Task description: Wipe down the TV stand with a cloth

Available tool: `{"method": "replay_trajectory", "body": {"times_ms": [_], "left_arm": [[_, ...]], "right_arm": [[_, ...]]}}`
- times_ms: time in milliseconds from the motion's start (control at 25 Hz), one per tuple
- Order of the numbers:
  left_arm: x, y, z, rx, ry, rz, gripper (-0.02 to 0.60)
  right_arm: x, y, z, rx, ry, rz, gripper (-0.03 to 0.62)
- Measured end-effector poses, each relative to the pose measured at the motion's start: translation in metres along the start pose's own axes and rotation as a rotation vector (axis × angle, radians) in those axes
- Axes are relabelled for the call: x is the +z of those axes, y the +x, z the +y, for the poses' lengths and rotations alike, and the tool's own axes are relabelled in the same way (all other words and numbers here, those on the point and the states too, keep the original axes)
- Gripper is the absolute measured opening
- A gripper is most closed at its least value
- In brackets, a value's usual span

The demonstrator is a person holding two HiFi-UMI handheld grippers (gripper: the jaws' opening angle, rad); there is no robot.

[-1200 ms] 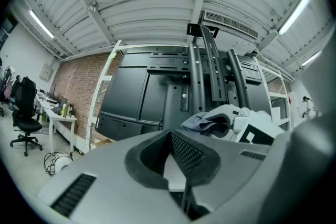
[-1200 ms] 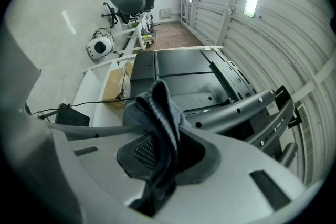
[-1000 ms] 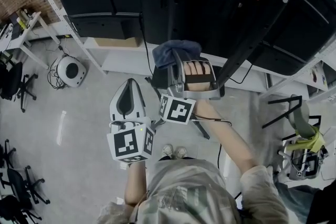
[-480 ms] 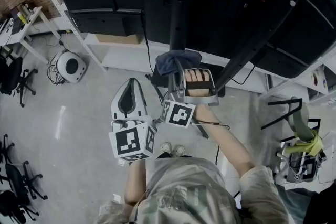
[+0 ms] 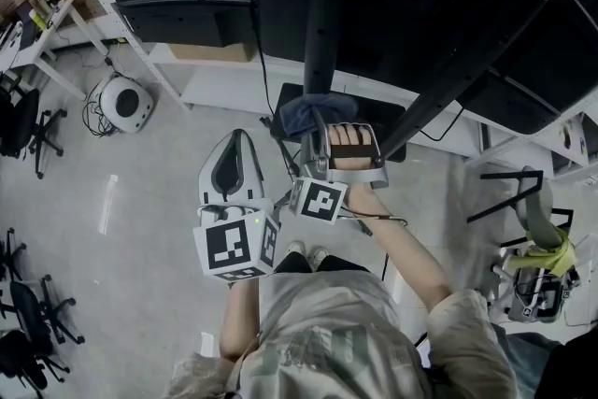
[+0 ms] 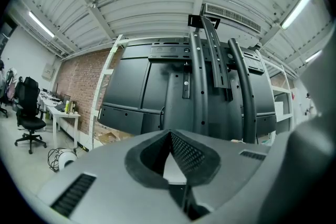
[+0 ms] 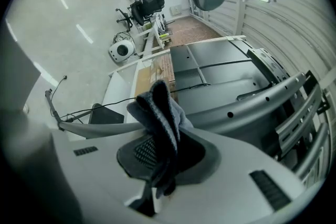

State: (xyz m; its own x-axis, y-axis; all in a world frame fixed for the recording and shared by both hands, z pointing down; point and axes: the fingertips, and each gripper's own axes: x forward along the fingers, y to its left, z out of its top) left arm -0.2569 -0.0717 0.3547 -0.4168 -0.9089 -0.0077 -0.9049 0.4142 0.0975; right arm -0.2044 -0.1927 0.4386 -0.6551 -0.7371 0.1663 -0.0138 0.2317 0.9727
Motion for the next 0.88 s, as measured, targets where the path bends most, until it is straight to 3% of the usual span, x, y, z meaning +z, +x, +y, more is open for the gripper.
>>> {"method": "replay_trajectory", "body": {"times_ms": [320, 880], "left_arm": [[-0.032, 0.007, 0.005, 0.016, -0.001, 0.005, 0.015], [-0.137, 0.022, 0.006, 0.004, -0.026, 0.023, 0.015]], "right_arm": [[-0.004, 0.008, 0.051, 0.067, 0.006, -0.004, 0.057], [-0.029, 0.023, 0.216, 0.228, 0.061, 0.013, 0.057]]}}
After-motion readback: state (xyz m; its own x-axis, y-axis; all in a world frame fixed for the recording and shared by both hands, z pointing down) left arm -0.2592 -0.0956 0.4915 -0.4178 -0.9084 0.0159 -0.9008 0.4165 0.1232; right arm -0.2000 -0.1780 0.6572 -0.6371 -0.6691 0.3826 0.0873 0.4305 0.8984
